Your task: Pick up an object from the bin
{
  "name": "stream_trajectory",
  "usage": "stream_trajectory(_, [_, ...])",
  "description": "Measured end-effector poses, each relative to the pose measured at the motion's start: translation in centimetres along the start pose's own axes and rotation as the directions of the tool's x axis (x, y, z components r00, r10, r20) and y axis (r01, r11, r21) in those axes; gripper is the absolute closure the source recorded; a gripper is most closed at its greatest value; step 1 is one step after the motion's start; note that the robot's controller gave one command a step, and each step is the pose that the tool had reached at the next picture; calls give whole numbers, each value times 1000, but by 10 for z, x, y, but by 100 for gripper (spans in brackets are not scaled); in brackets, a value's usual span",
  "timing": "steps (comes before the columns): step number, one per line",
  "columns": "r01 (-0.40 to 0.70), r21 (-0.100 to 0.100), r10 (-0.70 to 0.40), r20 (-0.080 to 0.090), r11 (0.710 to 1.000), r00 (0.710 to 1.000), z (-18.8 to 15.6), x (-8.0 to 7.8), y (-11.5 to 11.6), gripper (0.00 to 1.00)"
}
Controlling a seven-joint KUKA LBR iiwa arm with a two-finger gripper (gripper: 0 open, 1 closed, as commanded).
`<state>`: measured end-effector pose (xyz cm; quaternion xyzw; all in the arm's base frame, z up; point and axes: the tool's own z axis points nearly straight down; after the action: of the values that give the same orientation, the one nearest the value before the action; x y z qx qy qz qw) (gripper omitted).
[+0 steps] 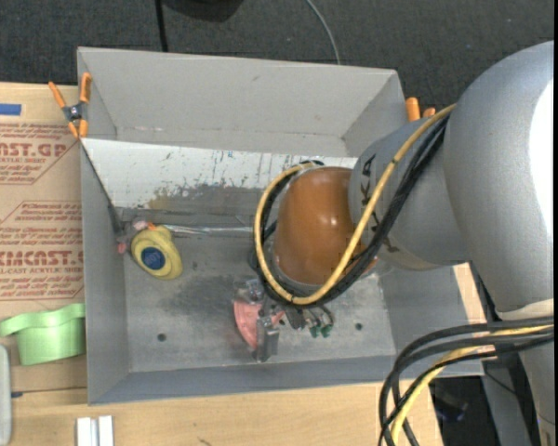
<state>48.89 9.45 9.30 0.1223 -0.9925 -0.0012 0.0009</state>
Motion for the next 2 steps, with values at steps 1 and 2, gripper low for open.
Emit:
stream_trajectory(1, [26,0,-26,4,1000,1000,-19,-13,0,100])
stream_trajectory(2, [35,-1,-35,-6,999,999,-58,-10,0,100])
